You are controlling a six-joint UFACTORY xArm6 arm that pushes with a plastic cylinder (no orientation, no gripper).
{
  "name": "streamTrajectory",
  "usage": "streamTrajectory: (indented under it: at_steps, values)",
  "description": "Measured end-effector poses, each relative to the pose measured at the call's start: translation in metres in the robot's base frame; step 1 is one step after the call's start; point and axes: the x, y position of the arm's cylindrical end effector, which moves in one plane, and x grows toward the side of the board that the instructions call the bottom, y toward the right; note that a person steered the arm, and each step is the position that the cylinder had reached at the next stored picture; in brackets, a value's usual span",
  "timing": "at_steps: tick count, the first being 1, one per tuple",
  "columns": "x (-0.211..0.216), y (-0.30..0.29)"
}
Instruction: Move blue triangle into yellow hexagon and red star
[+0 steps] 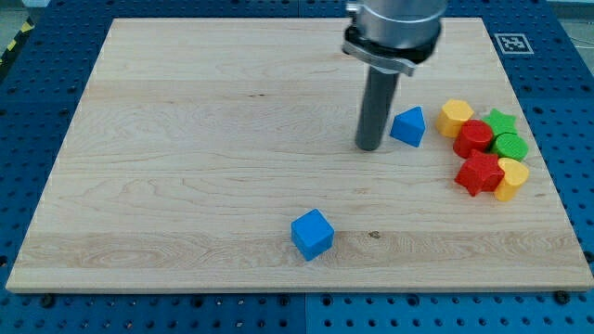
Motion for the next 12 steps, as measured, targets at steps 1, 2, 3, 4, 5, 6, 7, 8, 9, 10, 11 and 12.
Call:
streamTrajectory:
  at_steps: [1, 2, 3, 4, 5, 6, 7, 8, 9, 10, 11, 12]
  values:
    - [-0.031, -0.002]
    - [-0.051, 0.016]
    - [-0.050, 0.051]
    - [-0.031, 0.071]
    - [-0.017, 0.077]
    - [-0.021, 0.064]
    - [-0.021, 0.021]
    - [-0.001, -0.009]
    - [0.019, 0.001]
    - [0.020, 0.030]
    - [0.020, 0.054]
    - [0.020, 0.076]
